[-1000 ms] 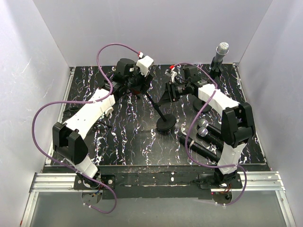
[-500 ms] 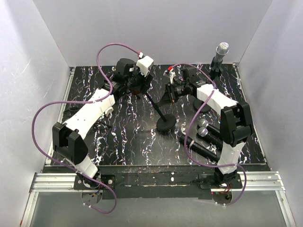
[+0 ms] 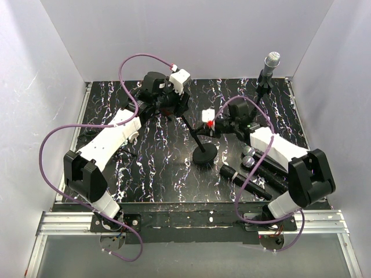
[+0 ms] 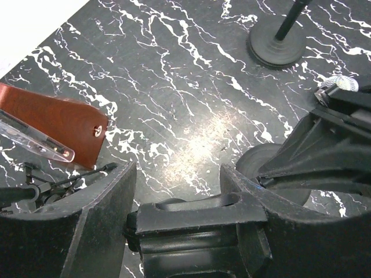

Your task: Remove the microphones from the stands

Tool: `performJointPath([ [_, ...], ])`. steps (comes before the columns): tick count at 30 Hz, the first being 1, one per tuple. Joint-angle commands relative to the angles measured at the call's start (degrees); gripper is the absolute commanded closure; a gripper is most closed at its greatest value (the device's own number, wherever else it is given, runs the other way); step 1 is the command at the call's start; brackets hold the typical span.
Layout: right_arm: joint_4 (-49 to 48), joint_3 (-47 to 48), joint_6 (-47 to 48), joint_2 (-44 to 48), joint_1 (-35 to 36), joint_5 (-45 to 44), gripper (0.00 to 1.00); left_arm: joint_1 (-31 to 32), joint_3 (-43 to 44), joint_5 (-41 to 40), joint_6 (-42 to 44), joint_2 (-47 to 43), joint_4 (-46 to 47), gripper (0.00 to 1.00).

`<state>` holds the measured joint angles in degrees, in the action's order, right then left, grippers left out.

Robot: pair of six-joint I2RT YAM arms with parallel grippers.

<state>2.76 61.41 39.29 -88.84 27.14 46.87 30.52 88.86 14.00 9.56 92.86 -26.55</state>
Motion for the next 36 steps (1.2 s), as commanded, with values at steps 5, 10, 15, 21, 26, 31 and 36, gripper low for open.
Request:
performJointPath([
  [5,-47.26,-21.31,45.61,2.54,3.01,-3.45,0.99,-0.11,0.17,5.25,-4.64,-3.91,-0.53,0.57],
  [10,-71.47,-28.26,49.22,-2.83,3.19,-3.72,0.99,-0.11,0.26,5.69,-4.64,-3.48,-0.53,0.56],
  [15,-63.53,-30.82,44.67,3.21,2.92,-5.56,0.70,-0.11,0.70,5.95,-4.55,-3.21,-0.61,0.55],
  [21,-35.33,-27.75,32.54,14.55,2.40,-8.63,0.21,-0.11,0.96,6.04,-3.85,-2.95,-0.88,0.55],
  [26,-17.40,-18.20,6.34,18.17,1.96,-13.90,0.17,-0.11,0.96,6.04,-3.76,-3.04,-0.88,0.55],
  [31,3.96,-1.67,-26.84,12.48,-0.59,-14.36,0.19,-0.11,0.88,6.30,-3.41,-3.03,-0.70,0.54],
  [36,15.31,8.97,-47.17,1.42,-4.45,-3.04,0.29,-0.11,1.32,7.18,-2.62,-2.86,-0.70,0.54],
])
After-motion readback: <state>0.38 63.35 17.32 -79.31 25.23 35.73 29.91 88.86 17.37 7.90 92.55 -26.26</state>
